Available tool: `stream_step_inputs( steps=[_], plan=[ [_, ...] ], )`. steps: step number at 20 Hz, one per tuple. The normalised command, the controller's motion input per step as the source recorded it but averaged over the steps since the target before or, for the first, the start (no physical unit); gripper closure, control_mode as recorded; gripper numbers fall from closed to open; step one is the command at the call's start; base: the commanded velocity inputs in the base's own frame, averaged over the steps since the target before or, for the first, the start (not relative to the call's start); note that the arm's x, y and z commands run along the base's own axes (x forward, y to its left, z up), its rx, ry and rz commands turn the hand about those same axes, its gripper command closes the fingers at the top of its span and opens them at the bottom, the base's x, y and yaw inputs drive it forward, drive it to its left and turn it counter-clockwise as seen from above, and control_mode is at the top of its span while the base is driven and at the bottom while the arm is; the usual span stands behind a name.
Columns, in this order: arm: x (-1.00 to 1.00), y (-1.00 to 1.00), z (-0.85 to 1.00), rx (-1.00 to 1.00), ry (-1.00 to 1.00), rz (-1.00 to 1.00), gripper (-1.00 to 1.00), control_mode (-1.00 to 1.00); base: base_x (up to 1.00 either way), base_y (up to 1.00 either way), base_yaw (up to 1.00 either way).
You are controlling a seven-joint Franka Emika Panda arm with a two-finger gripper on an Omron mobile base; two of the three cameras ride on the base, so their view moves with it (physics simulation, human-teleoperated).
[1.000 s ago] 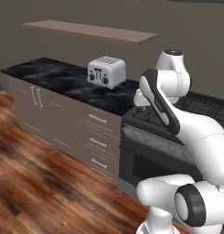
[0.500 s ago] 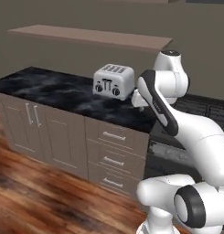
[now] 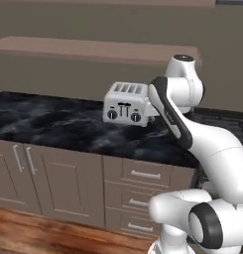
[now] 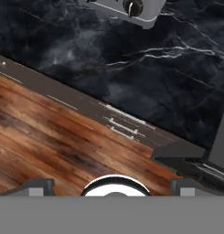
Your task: Navigate to the toaster.
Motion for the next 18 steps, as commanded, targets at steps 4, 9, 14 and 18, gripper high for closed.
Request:
stream_step_inputs(
  steps=[4, 9, 14, 18],
  plan=[
    [0.00, 0.00, 0.00, 0.00, 0.00, 0.00, -1.00, 1.00, 1.00, 0.64, -0.47],
    [0.00, 0.00, 0.00, 0.00, 0.00, 0.00, -1.00, 1.00, 0.89, 0.62, -0.45],
    [0.00, 0.00, 0.00, 0.00, 0.00, 0.00, -1.00, 1.00, 0.40, 0.36, -0.40],
    [0.00, 0.00, 0.00, 0.00, 0.00, 0.00, -1.00, 1.00, 0.10, 0.16, -0.33]
  ],
)
